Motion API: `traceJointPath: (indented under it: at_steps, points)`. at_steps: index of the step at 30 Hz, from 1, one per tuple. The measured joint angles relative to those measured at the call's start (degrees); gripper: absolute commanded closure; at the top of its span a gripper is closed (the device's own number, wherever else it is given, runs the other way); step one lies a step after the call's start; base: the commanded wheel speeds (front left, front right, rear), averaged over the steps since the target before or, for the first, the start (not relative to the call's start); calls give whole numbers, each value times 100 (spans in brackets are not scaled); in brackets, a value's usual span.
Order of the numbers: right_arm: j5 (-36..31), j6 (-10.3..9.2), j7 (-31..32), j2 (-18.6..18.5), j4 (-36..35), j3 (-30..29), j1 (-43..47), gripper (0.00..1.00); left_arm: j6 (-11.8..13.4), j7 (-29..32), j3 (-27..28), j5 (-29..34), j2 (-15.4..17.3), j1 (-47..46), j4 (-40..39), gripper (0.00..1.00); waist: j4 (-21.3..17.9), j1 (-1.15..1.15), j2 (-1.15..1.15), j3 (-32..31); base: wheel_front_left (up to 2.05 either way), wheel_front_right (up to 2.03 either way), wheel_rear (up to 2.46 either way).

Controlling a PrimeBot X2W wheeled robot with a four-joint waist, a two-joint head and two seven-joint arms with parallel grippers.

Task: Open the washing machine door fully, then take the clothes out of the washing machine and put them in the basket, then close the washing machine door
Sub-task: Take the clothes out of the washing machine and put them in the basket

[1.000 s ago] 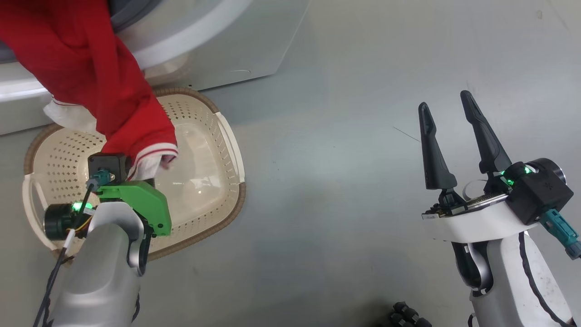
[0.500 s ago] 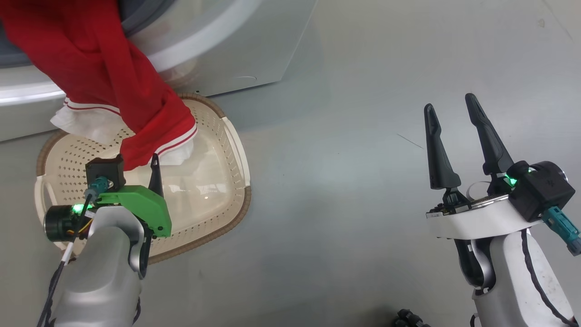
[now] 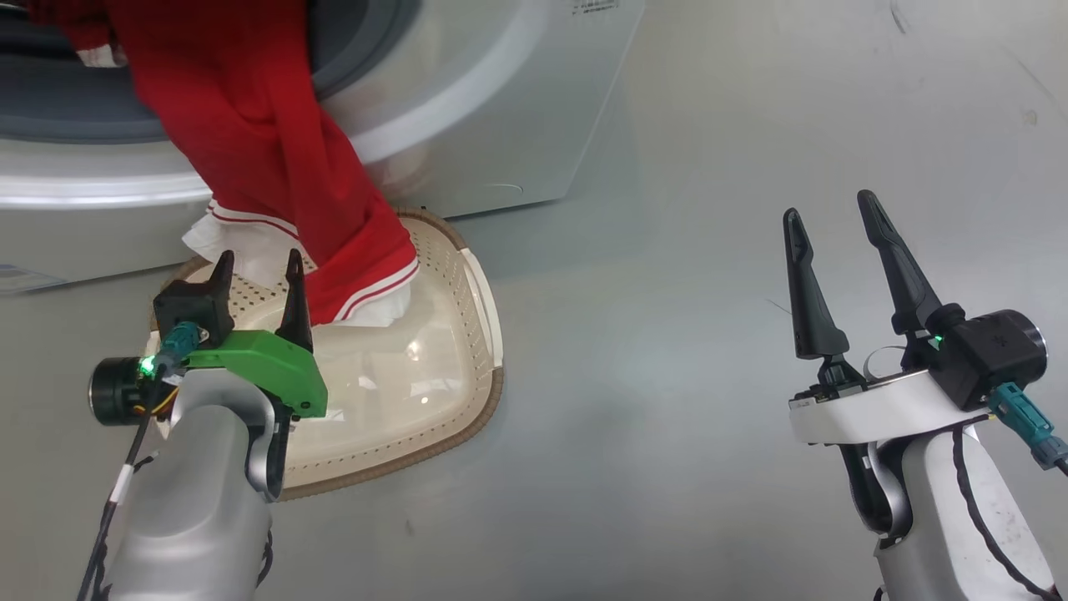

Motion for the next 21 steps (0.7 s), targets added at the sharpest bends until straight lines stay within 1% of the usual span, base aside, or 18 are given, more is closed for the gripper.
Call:
traceJointPath:
  at_steps: [3,7,11,18,21]
  points:
    - [-32,0,0,-30,35,-3,31,0,26,2,77,-8,-15,157,-265,0,109,0,0,-158,0,0,0]
    - [-76,0,0,-60,115,-34,188,0,77,7,209,1,-43,331,-1023,0,264,0,0,-381,0,0,0]
    - [-97,1,0,-60,165,-35,261,0,131,7,277,122,-48,545,-1577,0,419,0,0,-616,0,0,0]
    - [-140,1,0,-60,256,-14,499,0,182,7,231,345,-55,1143,-2242,0,663,0,0,-1029,0,0,0]
    - [-141,1,0,-59,288,10,552,0,185,7,172,409,-55,1377,-2408,0,746,0,0,-1191,0,0,0]
